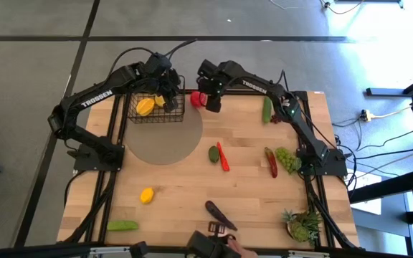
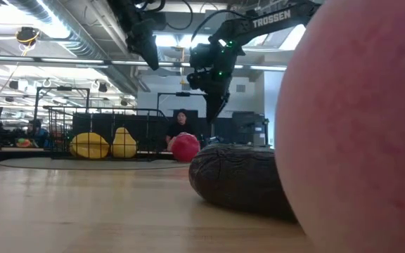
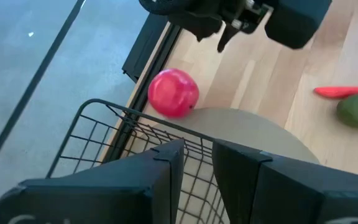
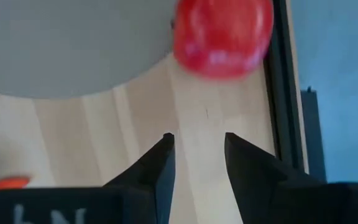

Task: Build produce basket
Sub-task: Put the red apple into the black wire basket

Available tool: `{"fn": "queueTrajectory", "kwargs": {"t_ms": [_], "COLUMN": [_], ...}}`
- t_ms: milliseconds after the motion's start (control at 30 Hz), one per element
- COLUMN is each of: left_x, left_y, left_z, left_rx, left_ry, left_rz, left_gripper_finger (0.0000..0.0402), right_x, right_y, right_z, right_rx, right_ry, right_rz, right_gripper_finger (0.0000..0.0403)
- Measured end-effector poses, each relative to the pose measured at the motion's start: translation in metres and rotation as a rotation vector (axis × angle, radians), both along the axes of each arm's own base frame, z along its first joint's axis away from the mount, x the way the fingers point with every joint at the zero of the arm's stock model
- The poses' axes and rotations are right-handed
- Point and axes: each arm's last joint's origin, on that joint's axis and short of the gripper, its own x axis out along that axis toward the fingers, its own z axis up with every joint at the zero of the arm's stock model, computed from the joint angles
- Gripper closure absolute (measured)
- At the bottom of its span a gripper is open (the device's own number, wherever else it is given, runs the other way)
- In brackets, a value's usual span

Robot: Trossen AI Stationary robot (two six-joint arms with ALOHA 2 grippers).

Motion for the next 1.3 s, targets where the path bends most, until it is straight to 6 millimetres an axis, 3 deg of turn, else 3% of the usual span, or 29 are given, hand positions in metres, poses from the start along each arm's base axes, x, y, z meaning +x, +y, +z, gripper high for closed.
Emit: {"fn": "queueTrajectory", "kwargs": {"t_ms": [267,533,800,967,1300], "left_x": [-0.001,-0.002,-0.007,-0.009,-0.002], "left_y": [0.0,0.0,0.008,0.017,0.027], "left_z": [-0.001,-0.002,-0.003,-0.016,-0.032], "left_rx": [-0.029,-0.051,-0.095,-0.127,-0.076], "left_ry": [-0.008,-0.007,-0.035,-0.08,-0.206], "left_rz": [0.028,0.049,0.04,0.017,-0.129], "left_gripper_finger": [0.0327,0.0327,0.0327,0.0327,0.0327], "right_x": [0.01,0.011,-0.011,-0.027,-0.038], "right_y": [0.005,0.031,0.028,0.021,0.024], "right_z": [0.002,0.014,0.046,0.066,0.072], "right_rx": [-0.16,-0.201,-0.04,-0.002,0.04], "right_ry": [0.009,0.084,-0.042,-0.099,-0.061], "right_rz": [0.096,0.215,0.218,0.162,0.156], "right_gripper_finger": [0.0271,0.0271,0.0271,0.0271,0.0271]}}
